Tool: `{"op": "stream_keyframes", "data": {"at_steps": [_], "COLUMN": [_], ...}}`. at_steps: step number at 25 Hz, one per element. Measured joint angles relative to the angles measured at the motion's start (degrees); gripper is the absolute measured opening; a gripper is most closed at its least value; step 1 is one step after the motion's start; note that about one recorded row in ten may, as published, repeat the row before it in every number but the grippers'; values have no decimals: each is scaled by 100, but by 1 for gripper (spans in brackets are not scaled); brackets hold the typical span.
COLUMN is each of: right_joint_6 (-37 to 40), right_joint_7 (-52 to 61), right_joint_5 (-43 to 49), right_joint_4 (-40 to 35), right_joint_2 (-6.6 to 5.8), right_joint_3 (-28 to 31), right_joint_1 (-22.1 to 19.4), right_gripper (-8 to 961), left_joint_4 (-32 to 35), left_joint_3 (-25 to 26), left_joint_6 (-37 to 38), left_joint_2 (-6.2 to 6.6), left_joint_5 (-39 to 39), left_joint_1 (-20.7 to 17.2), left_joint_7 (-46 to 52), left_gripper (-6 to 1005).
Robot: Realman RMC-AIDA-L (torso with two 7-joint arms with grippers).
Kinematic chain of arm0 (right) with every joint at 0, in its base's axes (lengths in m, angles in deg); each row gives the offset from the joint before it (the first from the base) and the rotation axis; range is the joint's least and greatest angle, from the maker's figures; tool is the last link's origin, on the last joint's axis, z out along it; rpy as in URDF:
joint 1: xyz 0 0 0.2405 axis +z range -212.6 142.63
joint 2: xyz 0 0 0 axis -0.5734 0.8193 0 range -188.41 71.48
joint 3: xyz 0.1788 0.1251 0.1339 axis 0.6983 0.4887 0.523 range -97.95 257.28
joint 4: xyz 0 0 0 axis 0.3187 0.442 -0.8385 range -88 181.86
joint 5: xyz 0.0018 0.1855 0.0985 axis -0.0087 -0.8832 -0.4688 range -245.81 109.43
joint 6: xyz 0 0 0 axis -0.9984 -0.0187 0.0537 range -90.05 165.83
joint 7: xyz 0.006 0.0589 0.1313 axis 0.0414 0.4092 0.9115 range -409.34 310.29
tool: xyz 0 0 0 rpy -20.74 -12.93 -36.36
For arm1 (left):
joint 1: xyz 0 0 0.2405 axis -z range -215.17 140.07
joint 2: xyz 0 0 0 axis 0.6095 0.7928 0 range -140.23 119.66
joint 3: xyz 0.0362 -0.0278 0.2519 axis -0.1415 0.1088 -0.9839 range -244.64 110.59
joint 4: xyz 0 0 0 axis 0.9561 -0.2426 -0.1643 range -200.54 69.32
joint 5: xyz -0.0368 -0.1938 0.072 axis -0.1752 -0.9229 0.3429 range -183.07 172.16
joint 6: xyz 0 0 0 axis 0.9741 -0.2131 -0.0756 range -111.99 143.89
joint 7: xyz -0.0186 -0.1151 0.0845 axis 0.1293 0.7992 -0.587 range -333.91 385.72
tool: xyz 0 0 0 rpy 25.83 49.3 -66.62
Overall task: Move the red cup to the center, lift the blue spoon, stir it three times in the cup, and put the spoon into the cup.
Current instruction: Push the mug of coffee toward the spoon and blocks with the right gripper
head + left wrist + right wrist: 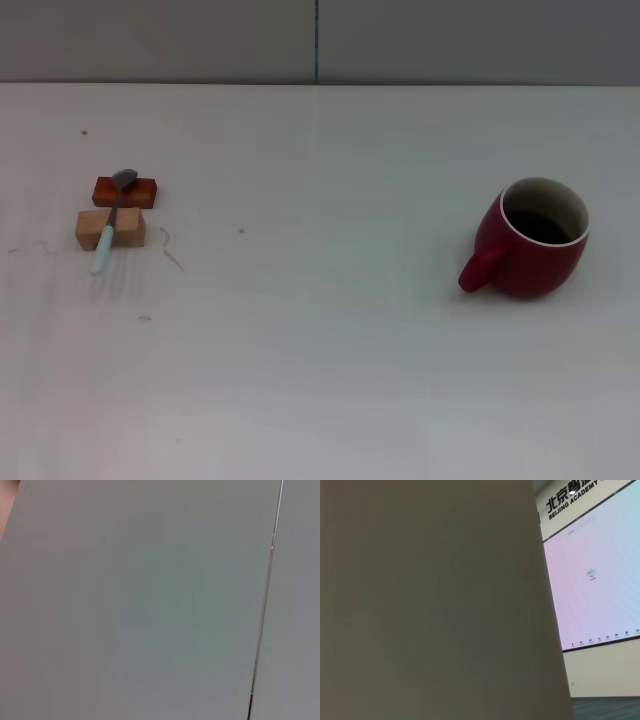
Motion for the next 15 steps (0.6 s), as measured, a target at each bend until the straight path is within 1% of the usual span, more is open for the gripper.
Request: {"op": "stream_keyframes", "data": {"at_steps": [1,2,3,4,7,8,9,10,12,13,15], "right_joint_6": [-11,-25,-57,-57,-67,-68,-65,-31,1,1,9], "right_joint_7": [-79,-157,-561,-561,-1596,-2390,-2761,-3371,-3996,-3996,-4566], "right_joint_5": [5,7,8,8,13,23,30,40,43,43,44], "right_joint_4": [-13,-19,-12,-12,62,155,210,283,344,344,416], "right_joint_2": [0,0,3,3,30,41,43,48,55,55,58], "right_joint_3": [-1,-2,-3,-3,-12,-65,-132,-386,-734,-734,-995], "right_joint_1": [0,0,2,2,5,-2,-17,-62,-122,-122,-179], "right_gripper": [429,314,198,180,127,109,109,109,109,109,109], "left_joint_4": [0,0,0,0,0,0,0,0,0,0,1], "left_joint_3": [0,0,0,0,0,0,0,0,0,0,1], "left_joint_6": [0,0,0,0,0,0,1,2,3,3,4], "left_joint_2": [0,0,0,0,0,0,0,0,0,0,0], "left_joint_5": [0,0,0,0,0,0,0,0,0,0,0], "left_joint_1": [0,0,0,0,7,12,17,22,25,25,29], "left_joint_7": [0,0,0,0,-4,-9,-12,-14,-15,-15,-15], "left_gripper": [819,819,818,818,817,817,816,816,815,815,814]}}
